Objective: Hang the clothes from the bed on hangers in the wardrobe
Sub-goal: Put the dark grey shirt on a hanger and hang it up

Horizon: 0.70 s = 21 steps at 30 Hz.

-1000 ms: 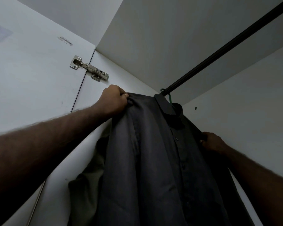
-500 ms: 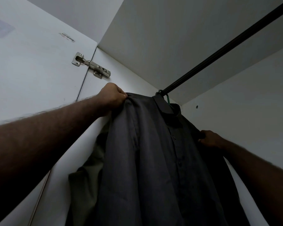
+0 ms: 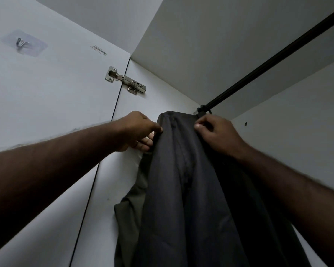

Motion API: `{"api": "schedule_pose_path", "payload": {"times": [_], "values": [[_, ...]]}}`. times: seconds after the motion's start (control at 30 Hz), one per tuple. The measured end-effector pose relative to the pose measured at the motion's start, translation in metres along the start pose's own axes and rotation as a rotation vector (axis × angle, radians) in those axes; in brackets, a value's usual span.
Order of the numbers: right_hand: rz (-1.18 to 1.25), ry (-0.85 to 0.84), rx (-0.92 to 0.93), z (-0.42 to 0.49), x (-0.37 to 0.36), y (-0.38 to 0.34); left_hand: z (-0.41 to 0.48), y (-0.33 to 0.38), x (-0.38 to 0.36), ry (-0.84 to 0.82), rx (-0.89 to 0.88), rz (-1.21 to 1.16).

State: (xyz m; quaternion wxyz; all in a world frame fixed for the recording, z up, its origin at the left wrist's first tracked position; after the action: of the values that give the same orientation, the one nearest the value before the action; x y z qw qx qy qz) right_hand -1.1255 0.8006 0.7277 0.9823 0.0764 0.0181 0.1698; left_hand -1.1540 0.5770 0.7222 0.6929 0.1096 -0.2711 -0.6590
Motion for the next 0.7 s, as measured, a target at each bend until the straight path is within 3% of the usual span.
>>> {"api": "schedule_pose_path", "payload": {"times": [0.1,0.27,0.47,0.6,0.7], "values": [[0.006,-0.085,0.021,-0.001,-0.007,-0.023,-0.011,-0.007,-0.004,0.087,-0.062,-0.006],[0.021,-0.146,0.023,-0.001,-0.005,-0.041,-0.033,-0.016,-0.014,-0.123,0.089,0.101],[-0.128,-0.27,0.1,0.001,0.002,-0.049,-0.04,-0.015,0.005,0.011,0.046,-0.143],[-0.291,-0.488,0.15,-0.008,-0.007,-0.05,-0.051,-0.009,0.027,0.156,0.051,-0.067],[-0.311,-0.552,0.143,-0.018,-0.014,-0.053,-0.066,0.009,0.045,0.155,0.072,0.016]]}}
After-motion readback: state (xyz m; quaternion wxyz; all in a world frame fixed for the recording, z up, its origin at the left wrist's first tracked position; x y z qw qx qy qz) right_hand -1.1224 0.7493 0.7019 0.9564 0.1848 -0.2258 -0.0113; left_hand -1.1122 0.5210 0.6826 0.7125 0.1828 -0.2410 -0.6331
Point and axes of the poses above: each hand's wrist, its own z-axis towards the middle knuckle, its own x-axis out of the back of the hand, y = z × x, the point moved 2 cm from there along z, towards the middle knuckle, and after that the axes turned 6 degrees about -z, right-handed, at the moved point
